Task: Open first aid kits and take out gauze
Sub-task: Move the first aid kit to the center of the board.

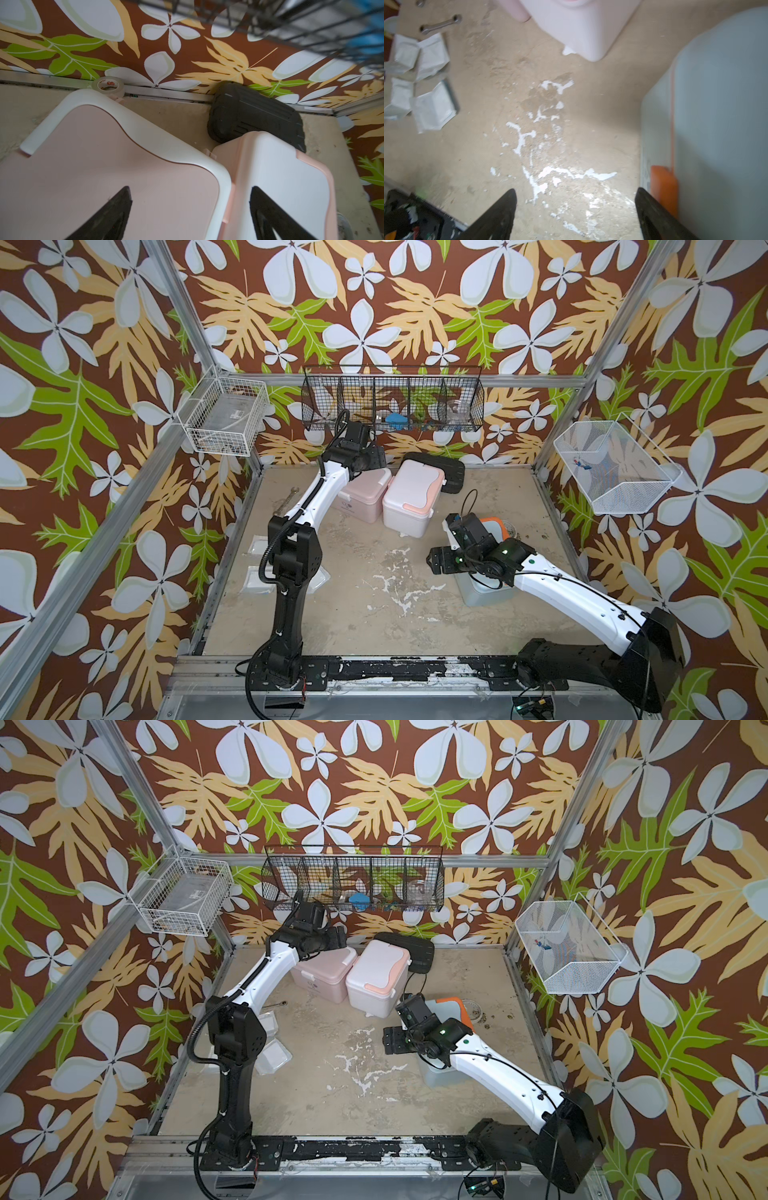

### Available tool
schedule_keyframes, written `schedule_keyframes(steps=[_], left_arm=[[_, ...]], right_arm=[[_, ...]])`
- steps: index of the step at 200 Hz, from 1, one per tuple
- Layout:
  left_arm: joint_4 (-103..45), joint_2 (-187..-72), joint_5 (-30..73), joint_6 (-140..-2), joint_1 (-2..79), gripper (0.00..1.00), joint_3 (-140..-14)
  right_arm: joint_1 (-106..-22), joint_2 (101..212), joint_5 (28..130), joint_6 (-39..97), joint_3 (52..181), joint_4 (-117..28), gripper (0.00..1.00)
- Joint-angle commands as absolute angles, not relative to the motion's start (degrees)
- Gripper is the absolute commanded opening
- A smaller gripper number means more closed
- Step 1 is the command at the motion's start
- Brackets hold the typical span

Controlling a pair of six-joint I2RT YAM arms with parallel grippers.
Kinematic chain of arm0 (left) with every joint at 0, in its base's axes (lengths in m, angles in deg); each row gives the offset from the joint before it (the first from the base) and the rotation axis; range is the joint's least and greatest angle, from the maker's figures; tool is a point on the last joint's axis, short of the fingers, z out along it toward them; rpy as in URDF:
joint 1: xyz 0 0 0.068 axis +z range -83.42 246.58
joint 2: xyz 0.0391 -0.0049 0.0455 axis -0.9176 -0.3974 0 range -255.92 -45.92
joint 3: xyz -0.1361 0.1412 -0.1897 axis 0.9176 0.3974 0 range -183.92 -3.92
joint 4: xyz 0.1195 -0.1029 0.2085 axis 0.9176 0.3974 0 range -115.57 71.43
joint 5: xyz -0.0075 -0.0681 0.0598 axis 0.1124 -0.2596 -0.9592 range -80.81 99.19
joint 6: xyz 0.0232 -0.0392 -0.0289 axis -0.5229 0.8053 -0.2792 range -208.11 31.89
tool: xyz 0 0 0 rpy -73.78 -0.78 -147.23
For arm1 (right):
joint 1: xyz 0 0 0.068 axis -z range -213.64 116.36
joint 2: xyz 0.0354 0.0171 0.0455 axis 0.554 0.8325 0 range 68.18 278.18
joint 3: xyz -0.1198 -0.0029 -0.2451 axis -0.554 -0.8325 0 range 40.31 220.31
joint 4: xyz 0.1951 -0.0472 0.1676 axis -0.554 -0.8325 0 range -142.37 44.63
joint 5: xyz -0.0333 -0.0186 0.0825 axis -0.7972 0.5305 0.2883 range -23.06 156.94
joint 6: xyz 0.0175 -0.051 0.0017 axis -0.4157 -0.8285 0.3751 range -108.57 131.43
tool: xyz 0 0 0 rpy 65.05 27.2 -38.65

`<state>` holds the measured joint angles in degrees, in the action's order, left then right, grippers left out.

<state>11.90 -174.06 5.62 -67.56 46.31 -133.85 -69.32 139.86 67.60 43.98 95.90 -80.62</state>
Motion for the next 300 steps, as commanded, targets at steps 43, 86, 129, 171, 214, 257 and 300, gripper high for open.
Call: schedule_keyframes(steps=[43, 86, 129, 171, 214, 257, 300], left_arm=[[11.05, -181.93, -9.58, -80.63, 41.13, 0.88, -142.1], [9.68, -187.44, -8.21, -84.31, 41.05, 0.89, -145.82], [12.48, -185.62, -5.13, -83.24, 41.07, 0.84, -141.42], [13.88, -178.86, -4.27, -82.1, 40.92, 0.76, -132.3], [16.41, -172.6, -3.34, -79.69, 40.96, 0.72, -125.5], [9.94, -158.36, 0.75, -75.92, 41.01, 0.73, -111.06], [4.05, -149.41, -0.31, -69.11, 47.02, 0.81, -105.58]], right_arm=[[-66.87, 139.75, 68.61, 42.19, 95.87, -80.99, 0.89], [-66.85, 139.73, 69.43, 41.95, 95.64, -80.37, 0.89], [-66.85, 139.73, 69.68, 41.37, 96.69, -80.8, 0.89], [-66.87, 140.15, 70.42, 40.56, 98.22, -81.06, 0.89], [-66.87, 142.58, 73.71, 40.67, 103.84, -79.14, 0.87], [-66.69, 149.04, 77.87, 40.83, 115.07, -71.91, 0.86], [-66.11, 162.27, 79.97, 38.36, 128.77, -61.02, 0.85]])
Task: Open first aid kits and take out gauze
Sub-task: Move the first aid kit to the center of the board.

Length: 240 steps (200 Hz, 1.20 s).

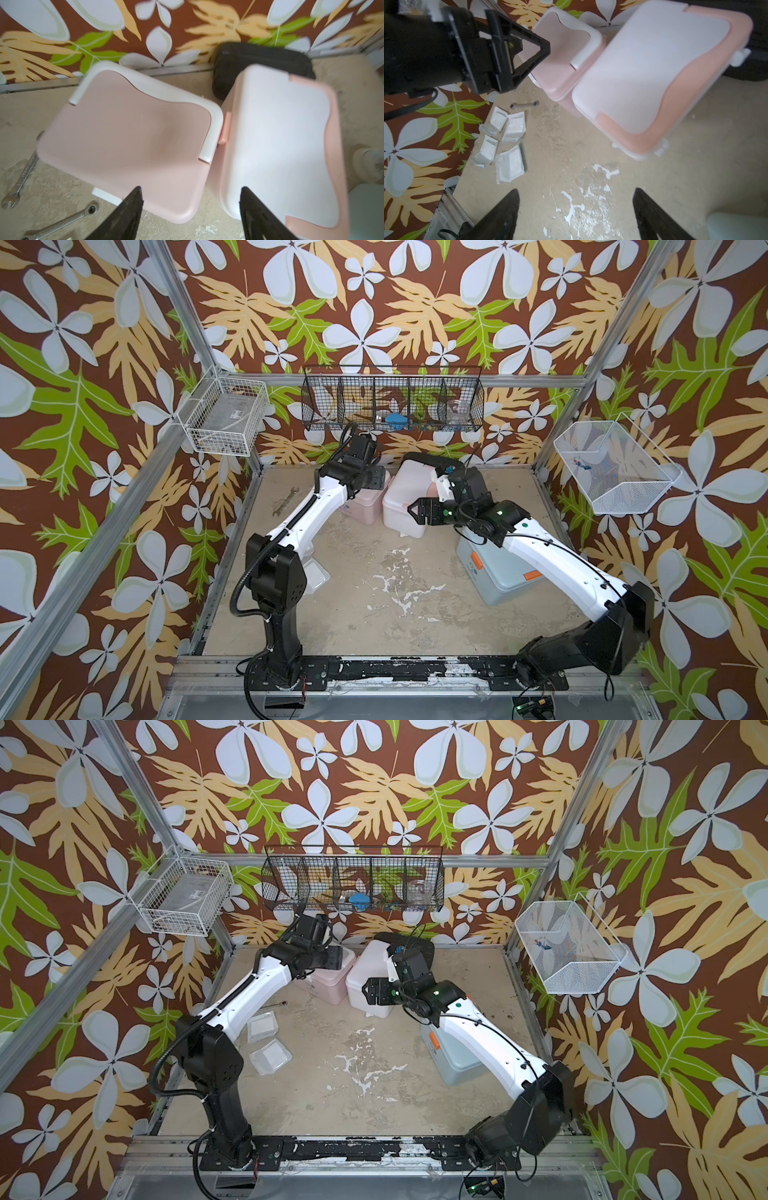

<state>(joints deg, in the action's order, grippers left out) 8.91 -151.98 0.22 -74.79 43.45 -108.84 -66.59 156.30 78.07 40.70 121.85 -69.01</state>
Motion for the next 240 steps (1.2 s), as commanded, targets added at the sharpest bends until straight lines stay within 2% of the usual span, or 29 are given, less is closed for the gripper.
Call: schedule_keyframes(steps=[1, 41, 75, 96, 142, 174, 240], left_arm=[[3.83, -149.3, -0.26, -68.94, 47.22, 0.82, -105.38], [-3.43, -149.48, 2.58, -66.02, 53.37, 0.94, -100.52], [-8.78, -152.17, 5.79, -65.96, 57.2, 0.97, -98.7], [-11.61, -152.53, 9.25, -64.92, 60.37, 0.97, -96.45], [-13.99, -155.66, 14.49, -67.24, 62.59, 0.98, -97.03], [-14.83, -159.64, 18.35, -67.08, 64.29, 0.99, -98.18], [-15.92, -157.86, 22.73, -65.96, 64.3, 0.98, -92.26]], right_arm=[[-66.14, 162.82, 79.91, 38.25, 129.01, -60.98, 0.85], [-64.92, 183.01, 81.17, 35.76, 152.48, -62.85, 0.83], [-64.67, 198.57, 81.36, 34.48, 172.59, -67.26, 0.82], [-64.42, 205.21, 81.99, 33.72, 179.09, -66.96, 0.82], [-62.91, 211.8, 86.36, 33.16, 180.35, -64.09, 0.81], [-63.09, 215.04, 92.05, 32.54, 182.62, -67.48, 0.78], [-66.32, 205.15, 95.19, 24.41, 169.58, -74.24, 0.76]])
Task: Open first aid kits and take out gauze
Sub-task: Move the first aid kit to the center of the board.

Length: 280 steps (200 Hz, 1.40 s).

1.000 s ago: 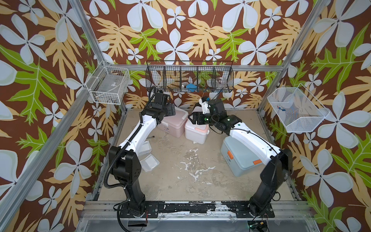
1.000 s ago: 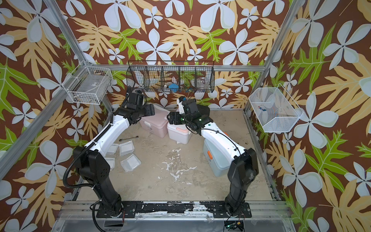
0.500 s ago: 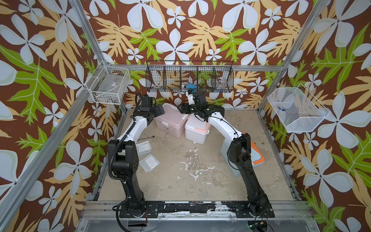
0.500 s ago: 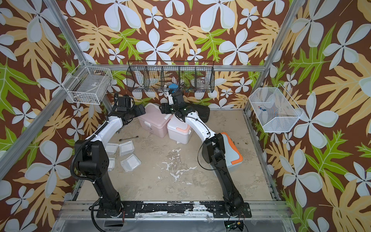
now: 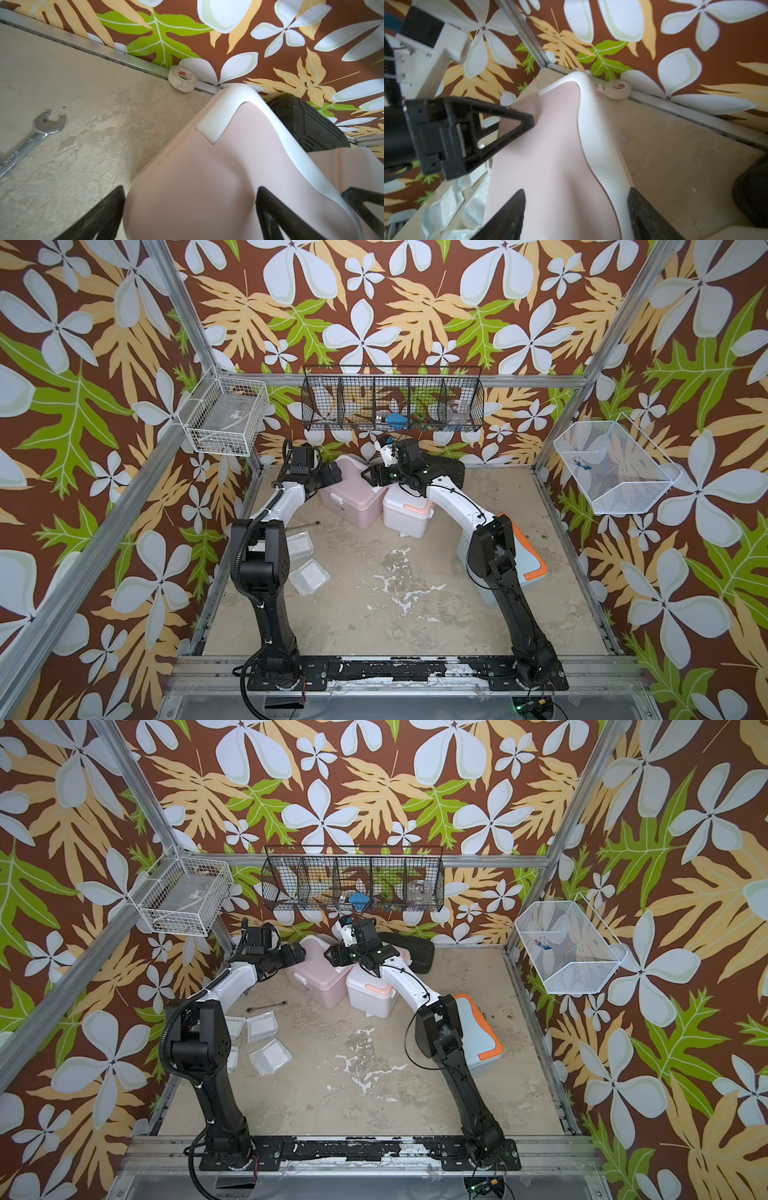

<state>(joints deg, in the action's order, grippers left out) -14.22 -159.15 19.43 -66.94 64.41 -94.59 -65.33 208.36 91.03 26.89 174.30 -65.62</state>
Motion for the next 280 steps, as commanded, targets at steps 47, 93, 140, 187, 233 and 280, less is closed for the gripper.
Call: schedule_keyframes(steps=[47, 93, 140, 187, 233, 280], left_arm=[[-18.27, -151.83, 24.07, -64.44, 62.02, 0.96, -84.11], [-20.18, -147.81, 23.65, -63.72, 58.11, 0.96, -77.23], [-22.87, -140.91, 23.15, -61.3, 56.32, 0.96, -70.42], [-21.16, -134.45, 15.19, -54.04, 56.32, 0.98, -67.1], [-20.78, -137.1, 19.61, -52.55, 56.46, 0.98, -67.76], [-19.7, -142.15, 24.22, -53.85, 56.75, 0.97, -70.63]], right_arm=[[-68.38, 195.1, 94.4, 23.55, 156.1, -75.23, 0.75], [-70.33, 183.56, 90.15, 26.02, 139.52, -72.81, 0.75], [-68.56, 173.73, 83.67, 28.74, 134.95, -71.65, 0.77], [-63.21, 185.84, 83.99, 30.5, 152.44, -73.76, 0.78], [-62.48, 205.54, 88.65, 29.33, 173.39, -80.2, 0.8], [-64.77, 201.11, 91.89, 27.68, 161.52, -78.12, 0.79]])
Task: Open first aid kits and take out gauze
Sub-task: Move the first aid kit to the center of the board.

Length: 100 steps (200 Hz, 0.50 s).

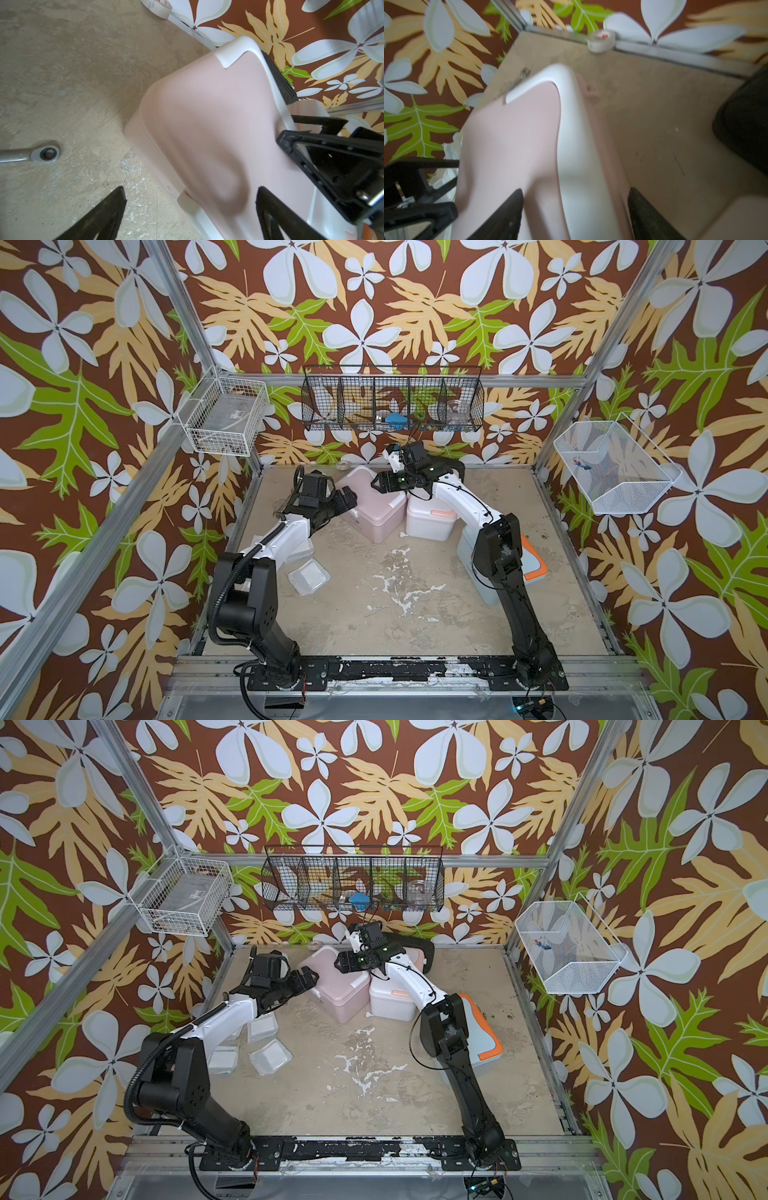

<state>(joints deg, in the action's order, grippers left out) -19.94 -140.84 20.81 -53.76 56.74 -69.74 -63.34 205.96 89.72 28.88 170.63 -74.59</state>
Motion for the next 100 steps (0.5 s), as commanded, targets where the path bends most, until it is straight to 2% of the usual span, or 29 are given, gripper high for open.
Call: schedule_keyframes(steps=[1, 50, 100], left_arm=[[-19.74, -142.2, 24.27, -53.89, 56.74, 0.97, -70.63], [-19.51, -140.73, 25.59, -54.27, 54.63, 0.96, -67.67], [-19.73, -137.73, 25.11, -53.61, 48.29, 0.95, -63.25]], right_arm=[[-64.85, 200.65, 91.98, 27.68, 160.94, -77.83, 0.79], [-67.26, 185.65, 93.14, 28.81, 141.25, -72.17, 0.79], [-68.05, 173.46, 87.29, 32.83, 125.47, -70.5, 0.79]])
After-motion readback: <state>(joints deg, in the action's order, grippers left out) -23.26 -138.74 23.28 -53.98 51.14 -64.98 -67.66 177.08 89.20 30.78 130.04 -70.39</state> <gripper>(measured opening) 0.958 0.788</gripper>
